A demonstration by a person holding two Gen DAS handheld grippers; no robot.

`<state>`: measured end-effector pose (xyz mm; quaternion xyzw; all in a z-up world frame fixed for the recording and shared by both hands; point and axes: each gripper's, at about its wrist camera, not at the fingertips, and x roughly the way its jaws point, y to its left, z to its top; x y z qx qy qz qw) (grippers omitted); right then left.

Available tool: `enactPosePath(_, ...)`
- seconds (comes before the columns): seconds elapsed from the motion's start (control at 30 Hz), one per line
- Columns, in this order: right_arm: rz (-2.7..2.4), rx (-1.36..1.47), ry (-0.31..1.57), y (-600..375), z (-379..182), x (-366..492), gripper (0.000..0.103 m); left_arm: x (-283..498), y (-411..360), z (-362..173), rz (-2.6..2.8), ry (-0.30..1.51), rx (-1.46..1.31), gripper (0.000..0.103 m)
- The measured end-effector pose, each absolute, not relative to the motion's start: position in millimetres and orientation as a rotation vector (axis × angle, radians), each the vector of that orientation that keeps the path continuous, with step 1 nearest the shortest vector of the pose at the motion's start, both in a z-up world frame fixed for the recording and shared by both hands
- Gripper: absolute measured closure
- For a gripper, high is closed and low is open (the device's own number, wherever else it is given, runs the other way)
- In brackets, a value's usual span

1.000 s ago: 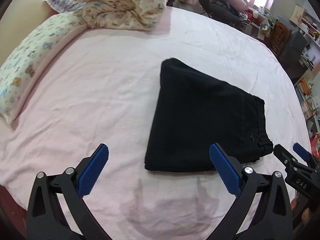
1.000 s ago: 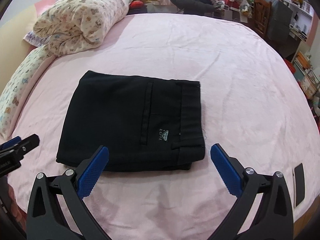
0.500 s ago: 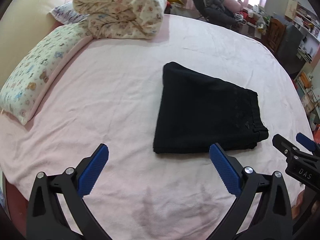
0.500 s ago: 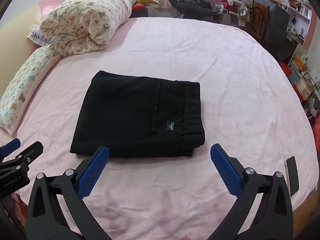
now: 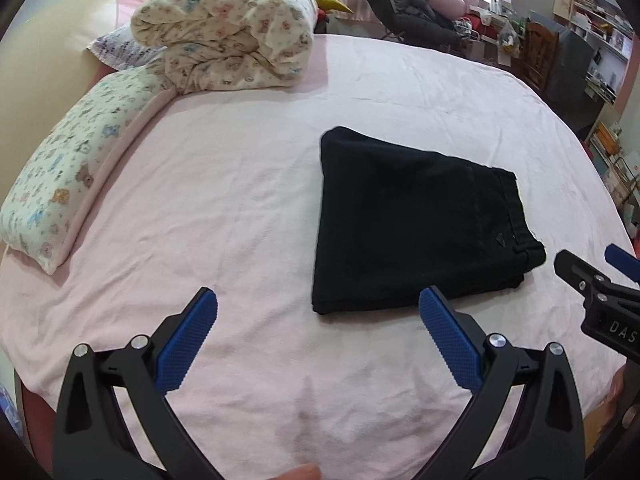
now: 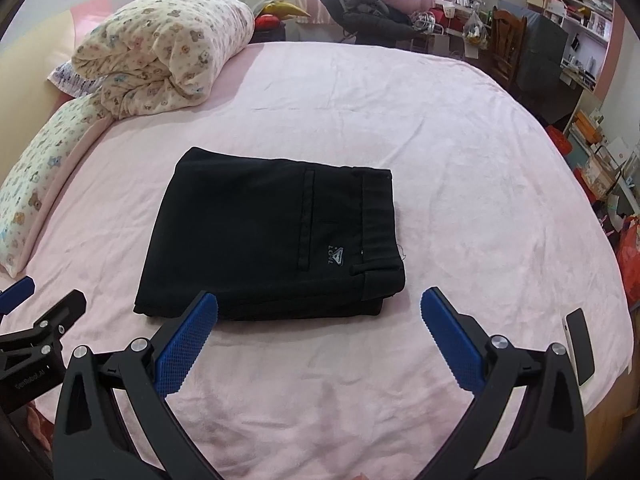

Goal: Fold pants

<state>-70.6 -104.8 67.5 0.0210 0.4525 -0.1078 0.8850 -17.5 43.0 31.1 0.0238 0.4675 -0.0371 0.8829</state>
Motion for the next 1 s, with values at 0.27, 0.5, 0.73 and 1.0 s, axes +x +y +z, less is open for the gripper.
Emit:
enactPosePath(0.27,-0.213,0.047,0.958,-107,64,-70,0.001,-17,36,23,-0.089,1.008,0.083,0.002)
enactPosePath(0.5,-0.222,0.051,1.003,-112,53,-67,0.001,-17,33,10,-0.063,1.064,0.118,0.002)
enactPosePath(0.73,-0.212,0.042,1.014,-110,49,-67,0.001,-17,35,3,-0.058,1.097,0.104,0.002)
enactPosePath(1.0,-0.217,0.048,1.035,-113,44,-66,0.001,-13,34,-2,-0.056,1.118,0.113,0.002)
